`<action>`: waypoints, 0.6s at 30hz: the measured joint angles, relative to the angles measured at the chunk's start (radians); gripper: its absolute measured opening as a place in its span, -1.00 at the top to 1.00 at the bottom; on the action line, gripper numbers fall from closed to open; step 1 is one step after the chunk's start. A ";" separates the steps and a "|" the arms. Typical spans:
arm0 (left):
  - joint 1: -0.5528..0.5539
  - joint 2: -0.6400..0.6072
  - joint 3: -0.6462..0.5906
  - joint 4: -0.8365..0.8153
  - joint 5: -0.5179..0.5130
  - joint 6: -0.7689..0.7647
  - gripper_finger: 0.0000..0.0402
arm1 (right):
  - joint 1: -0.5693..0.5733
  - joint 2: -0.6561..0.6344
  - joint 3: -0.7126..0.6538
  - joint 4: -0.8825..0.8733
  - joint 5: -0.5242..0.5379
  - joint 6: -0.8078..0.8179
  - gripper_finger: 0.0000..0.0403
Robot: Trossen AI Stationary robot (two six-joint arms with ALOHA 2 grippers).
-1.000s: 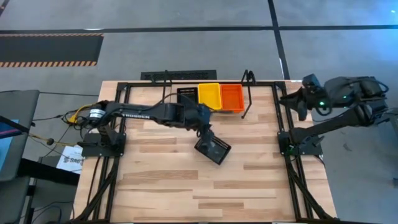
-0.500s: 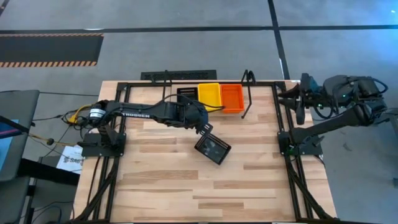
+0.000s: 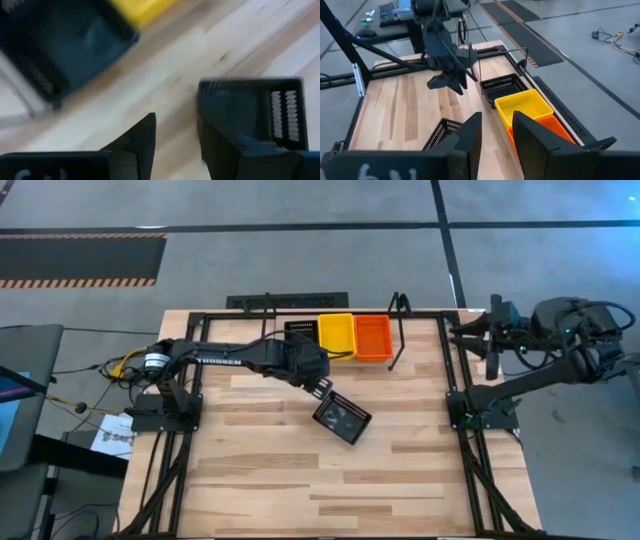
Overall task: Stack baskets on shelf by color
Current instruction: Stack the black bin on top of the other stacked black bins on the shelf
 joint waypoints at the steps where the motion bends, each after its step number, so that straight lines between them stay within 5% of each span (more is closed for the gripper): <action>1: 0.001 0.000 0.000 -0.023 0.028 -0.029 0.34 | 0.000 -0.005 0.000 0.000 0.000 0.000 0.36; 18: -0.049 0.264 0.011 0.107 0.242 -0.052 0.35 | 0.000 -0.045 0.000 0.004 0.014 0.001 0.36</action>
